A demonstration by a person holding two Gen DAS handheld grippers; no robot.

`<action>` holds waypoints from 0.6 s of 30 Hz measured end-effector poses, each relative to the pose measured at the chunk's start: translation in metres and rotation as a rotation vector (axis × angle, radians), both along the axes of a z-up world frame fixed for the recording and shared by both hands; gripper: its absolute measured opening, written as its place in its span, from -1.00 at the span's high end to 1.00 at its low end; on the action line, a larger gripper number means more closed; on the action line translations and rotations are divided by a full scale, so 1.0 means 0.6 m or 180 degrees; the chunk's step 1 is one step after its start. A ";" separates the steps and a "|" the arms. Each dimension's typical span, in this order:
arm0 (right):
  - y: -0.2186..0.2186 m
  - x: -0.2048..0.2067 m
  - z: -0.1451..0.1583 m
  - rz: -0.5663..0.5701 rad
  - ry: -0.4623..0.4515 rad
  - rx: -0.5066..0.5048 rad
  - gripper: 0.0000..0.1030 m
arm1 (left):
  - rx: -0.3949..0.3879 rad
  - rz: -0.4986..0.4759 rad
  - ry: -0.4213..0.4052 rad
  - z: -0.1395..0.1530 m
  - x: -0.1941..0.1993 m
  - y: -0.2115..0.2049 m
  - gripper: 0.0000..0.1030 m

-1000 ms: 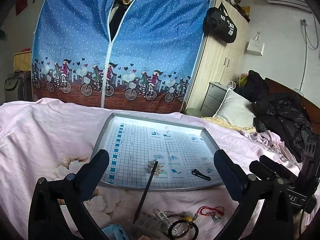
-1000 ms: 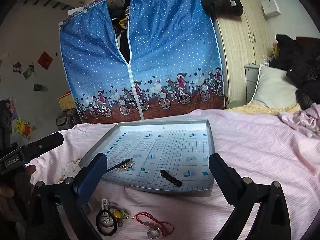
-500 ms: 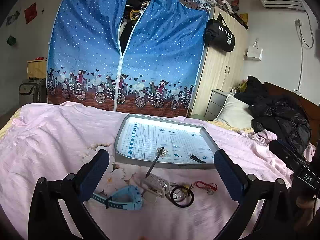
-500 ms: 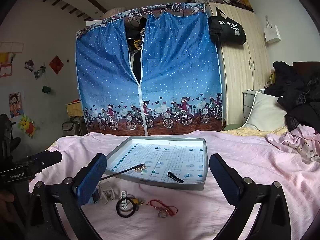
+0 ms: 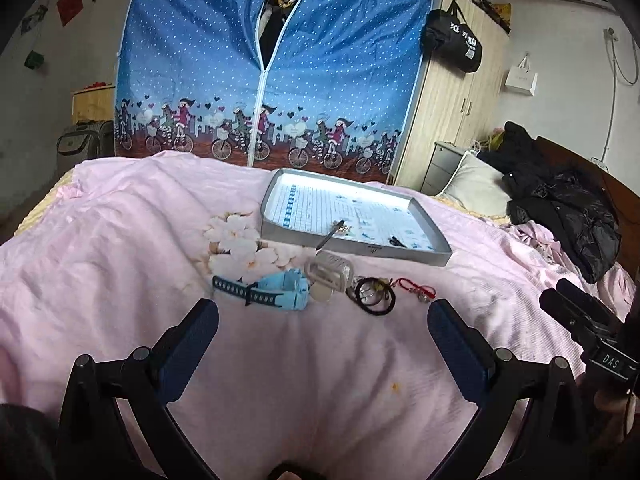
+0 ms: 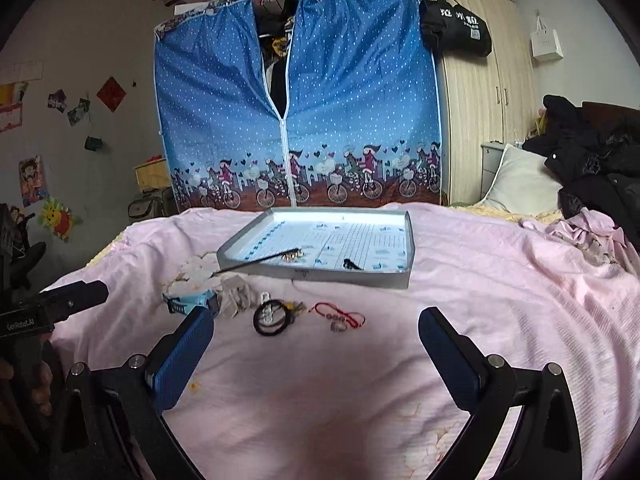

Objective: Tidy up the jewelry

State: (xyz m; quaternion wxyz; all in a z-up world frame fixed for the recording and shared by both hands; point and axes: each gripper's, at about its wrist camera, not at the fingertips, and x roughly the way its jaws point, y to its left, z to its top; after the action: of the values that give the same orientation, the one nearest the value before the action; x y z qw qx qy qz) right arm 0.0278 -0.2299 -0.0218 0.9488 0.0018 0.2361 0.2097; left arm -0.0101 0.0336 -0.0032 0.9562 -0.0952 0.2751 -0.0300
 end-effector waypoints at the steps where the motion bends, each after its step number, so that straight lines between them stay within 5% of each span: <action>1: 0.002 0.001 -0.008 0.0014 0.0064 0.0005 -1.00 | 0.0029 0.0034 0.0049 -0.005 -0.002 -0.001 -0.98; 5: 0.010 0.016 -0.030 0.0032 0.0306 -0.0010 -1.00 | 0.0150 0.0100 0.0303 -0.028 0.011 -0.002 -0.98; 11: 0.009 0.029 -0.058 0.0016 0.0556 -0.0047 -1.00 | -0.0102 0.0115 0.0629 -0.059 0.029 0.011 -0.98; 18: 0.014 0.057 -0.081 0.0127 0.0812 -0.0051 -1.00 | 0.0041 -0.0021 0.0659 -0.046 0.067 0.013 -0.98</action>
State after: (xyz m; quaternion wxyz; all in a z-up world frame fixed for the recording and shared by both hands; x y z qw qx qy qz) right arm 0.0621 -0.2214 -0.0704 0.9067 0.0162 0.3565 0.2248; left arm 0.0304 0.0414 -0.0310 0.9232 -0.0907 0.3729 -0.0213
